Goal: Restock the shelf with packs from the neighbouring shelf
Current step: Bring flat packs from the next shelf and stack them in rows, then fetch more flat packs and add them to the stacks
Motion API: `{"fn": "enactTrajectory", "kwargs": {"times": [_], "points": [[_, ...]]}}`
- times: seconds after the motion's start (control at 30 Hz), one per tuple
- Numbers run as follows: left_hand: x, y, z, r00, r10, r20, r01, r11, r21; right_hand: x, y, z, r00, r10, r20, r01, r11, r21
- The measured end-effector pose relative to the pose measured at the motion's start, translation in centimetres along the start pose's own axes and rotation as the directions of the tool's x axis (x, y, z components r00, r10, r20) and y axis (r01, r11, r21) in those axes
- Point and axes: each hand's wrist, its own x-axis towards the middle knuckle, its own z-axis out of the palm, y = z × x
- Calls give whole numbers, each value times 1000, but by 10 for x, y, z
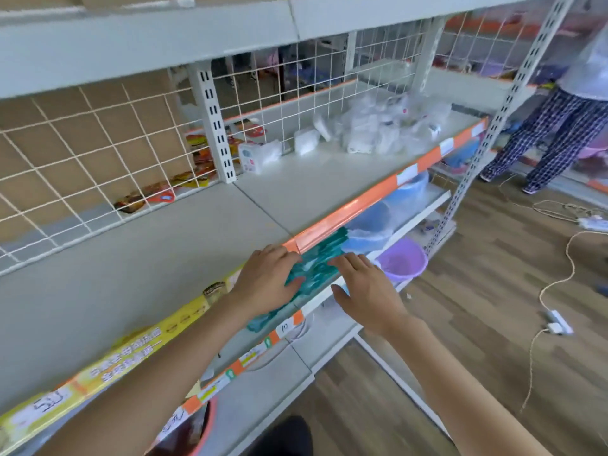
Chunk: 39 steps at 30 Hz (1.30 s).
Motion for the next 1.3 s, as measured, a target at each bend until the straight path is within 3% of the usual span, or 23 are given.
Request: {"fn": "enactTrajectory", "kwargs": {"times": [0.23, 0.57, 0.67, 0.87, 1.13, 1.3], "points": [[96, 30, 32, 997, 66, 26, -65, 997, -41, 12, 79, -7, 994, 109, -15, -109, 993, 39], [257, 44, 68, 999, -40, -15, 39, 995, -91, 115, 222, -49, 990, 132, -45, -134, 990, -45], [276, 41, 77, 997, -78, -4, 78, 994, -81, 143, 241, -40, 990, 137, -24, -137, 991, -3], [302, 32, 74, 988, -150, 25, 152, 982, -112, 184, 271, -10, 987, 33, 155, -34, 999, 8], [378, 23, 59, 975, -214, -59, 207, 972, -113, 296, 321, -28, 988, 44, 148, -37, 998, -50], [442, 13, 64, 986, -166, -16, 166, 986, 18, 336, 341, -31, 996, 17, 85, -10, 997, -81]]}}
